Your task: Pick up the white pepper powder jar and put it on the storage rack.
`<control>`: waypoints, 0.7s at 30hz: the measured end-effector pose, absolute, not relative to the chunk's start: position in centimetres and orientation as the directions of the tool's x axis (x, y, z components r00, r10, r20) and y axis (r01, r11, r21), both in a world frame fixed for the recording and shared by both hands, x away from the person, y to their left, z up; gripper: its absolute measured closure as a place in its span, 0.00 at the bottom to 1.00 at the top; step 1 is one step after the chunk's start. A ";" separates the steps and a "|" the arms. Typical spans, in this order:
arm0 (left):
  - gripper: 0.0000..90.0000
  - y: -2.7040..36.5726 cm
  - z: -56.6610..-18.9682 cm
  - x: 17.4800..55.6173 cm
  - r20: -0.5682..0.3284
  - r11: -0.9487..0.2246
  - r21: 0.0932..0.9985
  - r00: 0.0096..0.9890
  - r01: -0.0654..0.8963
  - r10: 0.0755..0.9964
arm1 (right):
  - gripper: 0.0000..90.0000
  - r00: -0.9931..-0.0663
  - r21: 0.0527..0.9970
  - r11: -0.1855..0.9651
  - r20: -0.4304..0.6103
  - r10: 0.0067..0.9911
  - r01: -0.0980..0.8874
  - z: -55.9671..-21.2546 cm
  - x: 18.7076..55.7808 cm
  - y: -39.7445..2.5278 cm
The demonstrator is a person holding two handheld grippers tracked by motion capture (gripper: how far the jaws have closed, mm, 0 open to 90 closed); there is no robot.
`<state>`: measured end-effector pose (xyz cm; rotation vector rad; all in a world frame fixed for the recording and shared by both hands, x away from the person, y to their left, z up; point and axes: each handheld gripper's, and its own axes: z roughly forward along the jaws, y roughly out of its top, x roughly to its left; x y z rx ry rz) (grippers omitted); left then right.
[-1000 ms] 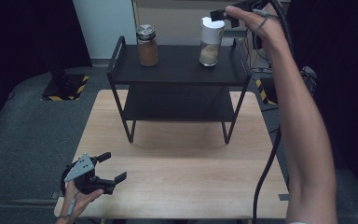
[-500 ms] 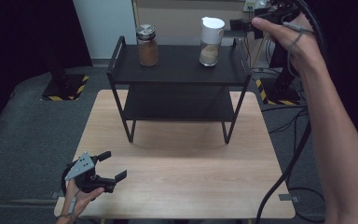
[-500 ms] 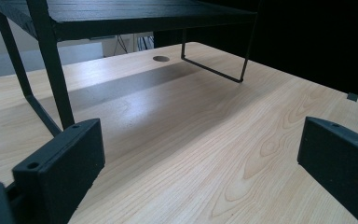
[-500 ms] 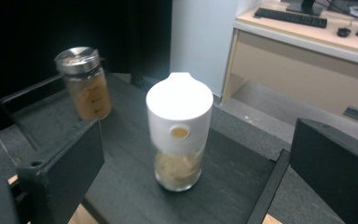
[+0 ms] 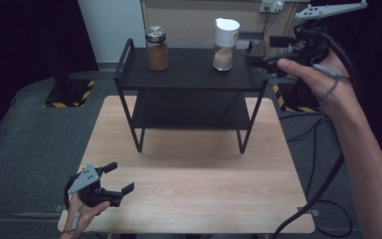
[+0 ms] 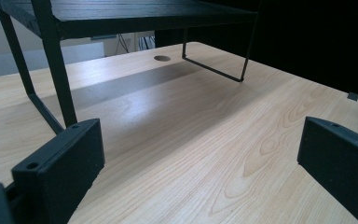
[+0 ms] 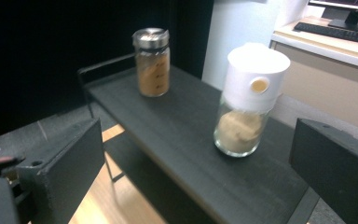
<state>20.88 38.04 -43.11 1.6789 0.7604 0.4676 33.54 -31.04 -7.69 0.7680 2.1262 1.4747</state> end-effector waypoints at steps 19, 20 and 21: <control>0.00 37.9 -43.1 20.9 -0.087 -0.122 0.964 0.712 0.237 0.697 | 0.03 -0.791 0.964 0.233 -0.044 0.610 0.126 -17.6 27.8 -33.2; 0.00 37.9 -43.1 20.9 -0.088 -0.122 0.964 0.711 0.238 0.697 | 0.03 -0.787 0.964 0.239 -0.054 0.614 0.121 -18.2 27.6 -33.2; 0.00 37.9 -43.0 20.8 -0.086 -0.122 0.964 0.711 0.237 0.697 | 0.03 -0.782 0.965 0.236 -0.059 0.621 0.115 -18.8 27.3 -33.1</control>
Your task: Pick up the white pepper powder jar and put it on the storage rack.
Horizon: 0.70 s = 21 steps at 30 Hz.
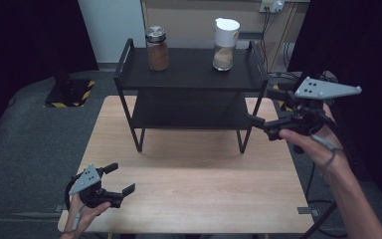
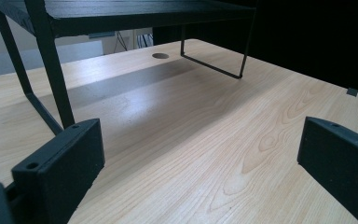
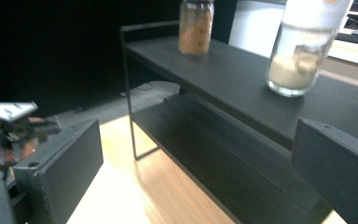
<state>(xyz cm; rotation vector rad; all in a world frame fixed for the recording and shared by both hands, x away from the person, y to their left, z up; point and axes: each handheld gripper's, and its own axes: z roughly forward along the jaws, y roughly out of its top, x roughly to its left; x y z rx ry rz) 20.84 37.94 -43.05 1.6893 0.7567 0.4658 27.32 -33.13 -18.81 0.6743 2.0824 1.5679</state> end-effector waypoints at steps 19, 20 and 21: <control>0.00 37.9 -43.0 20.6 -0.082 -0.125 0.964 0.708 0.236 0.701 | 0.02 -0.788 0.956 0.266 -0.069 0.612 0.123 -28.8 25.3 -34.2; 0.00 37.9 -43.0 20.6 -0.082 -0.125 0.964 0.708 0.235 0.701 | 0.02 -0.782 0.954 0.268 -0.068 0.620 0.130 -29.2 25.1 -34.3; 0.00 37.9 -43.0 20.6 -0.082 -0.125 0.964 0.709 0.235 0.701 | 0.02 -0.778 0.953 0.272 -0.068 0.625 0.135 -29.5 25.0 -34.3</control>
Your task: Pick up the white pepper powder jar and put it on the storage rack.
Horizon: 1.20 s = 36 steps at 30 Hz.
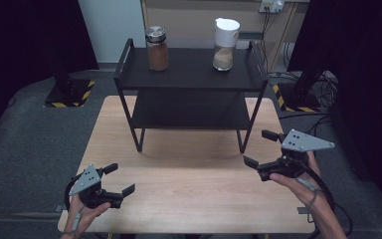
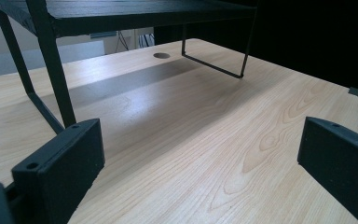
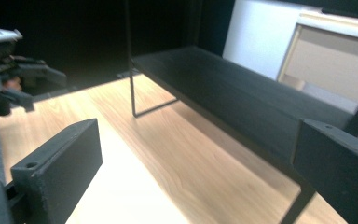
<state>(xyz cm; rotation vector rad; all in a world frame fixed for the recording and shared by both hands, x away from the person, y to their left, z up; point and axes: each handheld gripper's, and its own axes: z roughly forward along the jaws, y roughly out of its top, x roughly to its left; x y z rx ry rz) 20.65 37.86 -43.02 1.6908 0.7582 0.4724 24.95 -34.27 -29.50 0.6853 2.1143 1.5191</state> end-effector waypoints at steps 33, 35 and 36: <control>0.00 37.8 -43.0 20.5 -0.064 -0.138 0.964 0.708 0.225 0.704 | 0.03 -0.679 0.927 0.279 -0.038 0.734 0.250 -38.0 20.9 -35.4; 0.00 37.8 -43.0 20.5 -0.065 -0.138 0.964 0.709 0.225 0.703 | 0.03 -0.665 0.924 0.275 -0.032 0.746 0.264 -38.4 20.6 -35.4; 0.00 37.8 -43.0 20.5 -0.063 -0.141 0.964 0.710 0.225 0.702 | 0.03 -0.661 0.925 0.269 -0.025 0.750 0.269 -38.7 20.5 -35.5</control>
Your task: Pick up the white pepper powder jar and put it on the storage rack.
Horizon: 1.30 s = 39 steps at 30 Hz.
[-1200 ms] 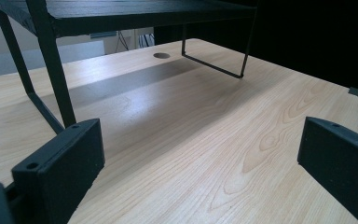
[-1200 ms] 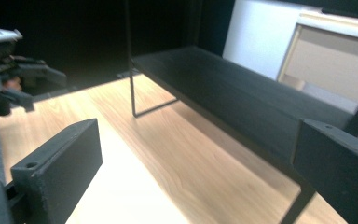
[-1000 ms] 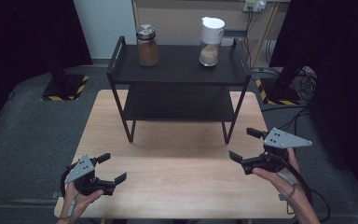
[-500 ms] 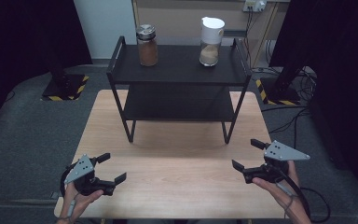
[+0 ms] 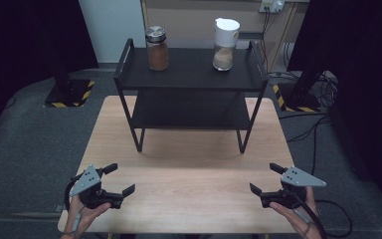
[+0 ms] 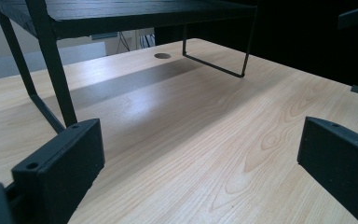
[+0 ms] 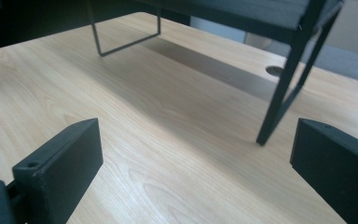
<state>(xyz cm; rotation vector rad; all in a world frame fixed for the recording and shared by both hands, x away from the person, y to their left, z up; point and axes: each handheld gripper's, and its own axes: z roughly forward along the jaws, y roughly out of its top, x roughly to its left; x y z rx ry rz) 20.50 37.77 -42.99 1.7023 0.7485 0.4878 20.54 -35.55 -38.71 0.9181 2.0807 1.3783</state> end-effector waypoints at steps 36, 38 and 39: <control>0.00 37.9 -43.0 20.6 -0.046 -0.137 0.971 0.716 0.196 0.696 | 0.04 -0.530 0.940 0.230 -0.064 0.846 0.253 -42.0 18.0 -37.1; 0.00 37.8 -43.0 20.8 -0.048 -0.139 0.970 0.721 0.197 0.692 | 0.04 -0.531 0.945 0.208 -0.045 0.846 0.251 -42.2 18.2 -37.2; 0.00 37.8 -43.0 20.9 -0.051 -0.137 0.970 0.721 0.199 0.691 | 0.04 -0.530 0.947 0.206 -0.046 0.847 0.248 -42.3 18.3 -37.1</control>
